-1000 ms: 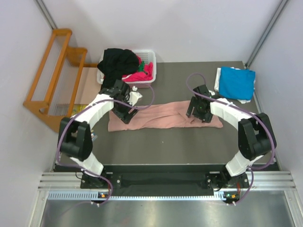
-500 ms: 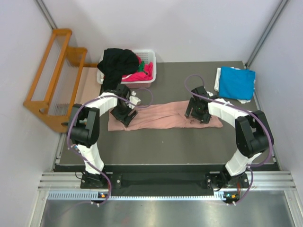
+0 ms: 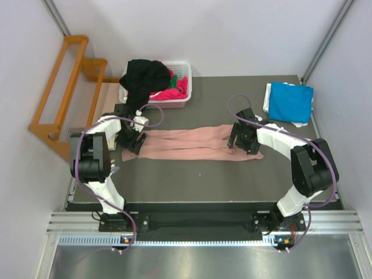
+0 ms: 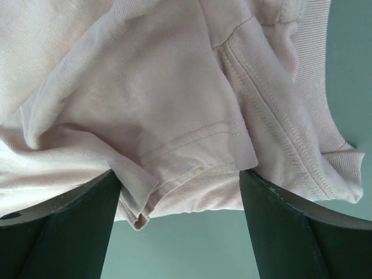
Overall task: Fold and stack the t-shirts
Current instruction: Fold the tshirt
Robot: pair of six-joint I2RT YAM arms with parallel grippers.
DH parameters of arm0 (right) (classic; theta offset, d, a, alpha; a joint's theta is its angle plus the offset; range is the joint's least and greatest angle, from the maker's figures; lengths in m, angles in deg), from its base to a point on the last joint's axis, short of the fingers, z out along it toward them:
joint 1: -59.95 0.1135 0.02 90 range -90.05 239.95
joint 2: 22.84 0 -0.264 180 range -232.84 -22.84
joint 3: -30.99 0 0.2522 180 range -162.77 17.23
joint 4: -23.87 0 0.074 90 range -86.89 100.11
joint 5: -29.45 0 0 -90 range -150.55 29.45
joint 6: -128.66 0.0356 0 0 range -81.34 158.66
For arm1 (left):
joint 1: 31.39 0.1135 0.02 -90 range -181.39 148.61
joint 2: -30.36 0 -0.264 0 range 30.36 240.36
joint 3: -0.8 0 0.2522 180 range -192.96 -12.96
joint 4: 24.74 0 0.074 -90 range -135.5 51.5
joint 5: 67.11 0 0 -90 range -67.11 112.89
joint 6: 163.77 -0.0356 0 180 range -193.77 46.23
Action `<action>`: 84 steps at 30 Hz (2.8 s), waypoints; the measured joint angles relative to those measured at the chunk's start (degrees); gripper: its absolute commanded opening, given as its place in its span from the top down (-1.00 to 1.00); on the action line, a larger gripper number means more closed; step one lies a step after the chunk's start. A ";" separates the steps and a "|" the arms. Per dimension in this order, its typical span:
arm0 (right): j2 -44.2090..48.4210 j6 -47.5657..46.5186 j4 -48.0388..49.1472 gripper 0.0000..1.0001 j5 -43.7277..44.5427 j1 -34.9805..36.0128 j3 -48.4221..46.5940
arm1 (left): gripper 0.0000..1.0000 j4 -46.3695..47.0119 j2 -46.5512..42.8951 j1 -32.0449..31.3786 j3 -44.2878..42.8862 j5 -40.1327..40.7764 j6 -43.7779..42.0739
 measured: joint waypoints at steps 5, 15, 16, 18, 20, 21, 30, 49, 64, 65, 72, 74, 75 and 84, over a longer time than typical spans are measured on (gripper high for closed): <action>0.00 -0.63 -0.20 -0.65 -1.49 -0.02 -0.04 | -0.52 -1.75 -1.22 -0.33 0.00 -0.02 -0.42; -2.80 -7.19 -1.75 -0.81 -16.74 0.70 -7.04 | -0.53 -3.37 -6.45 -0.85 1.38 0.00 -1.33; -2.95 -7.98 -1.64 -0.83 -18.14 1.03 -7.91 | -0.53 -3.41 -6.47 -0.85 1.53 0.02 -1.36; -2.78 -8.96 -1.57 -0.84 -19.89 1.44 -8.92 | -0.53 -3.48 -6.47 -0.85 1.77 0.17 -1.42; -2.67 -9.35 -1.53 -0.84 -20.81 1.44 -9.42 | -0.53 -3.61 -6.64 -0.85 1.95 0.20 -1.53; -2.60 -9.35 -1.42 -0.84 -21.07 1.38 -9.42 | -0.53 -3.65 -6.86 -0.85 2.05 0.20 -1.57; -2.49 -8.68 0.04 -0.83 -20.81 0.04 -7.39 | -0.53 -4.02 -8.74 -0.85 3.39 0.98 -2.64; -8.66 -12.26 -1.99 -0.96 -22.38 17.33 -9.03 | -0.53 -4.09 -8.74 -0.85 3.76 2.10 -2.78; -2.49 -15.61 -7.58 -0.99 -19.69 3.74 -15.26 | -0.53 -4.55 -9.11 -0.85 3.80 2.14 -2.99; -2.38 -15.30 -7.54 -0.98 -19.65 2.99 -15.26 | -0.53 -4.59 -9.22 -0.85 3.80 2.14 -3.02; -3.30 -11.10 -3.43 -0.95 -19.74 -1.03 -7.74 | -0.53 -4.79 -9.86 -0.85 3.80 2.16 -3.19; -4.85 -9.62 -2.56 -0.94 -19.65 -1.53 -6.27 | -0.52 -4.87 -10.08 -0.85 3.80 2.14 -3.23; -5.70 -8.90 -2.12 -0.95 -19.58 -1.81 -5.79 | -0.53 -4.96 -10.21 -0.85 3.80 2.14 -3.26; -6.21 0.00 -0.15 -0.97 -17.22 -4.98 -4.85 | -0.54 -7.13 -14.08 -0.85 2.47 1.64 -3.26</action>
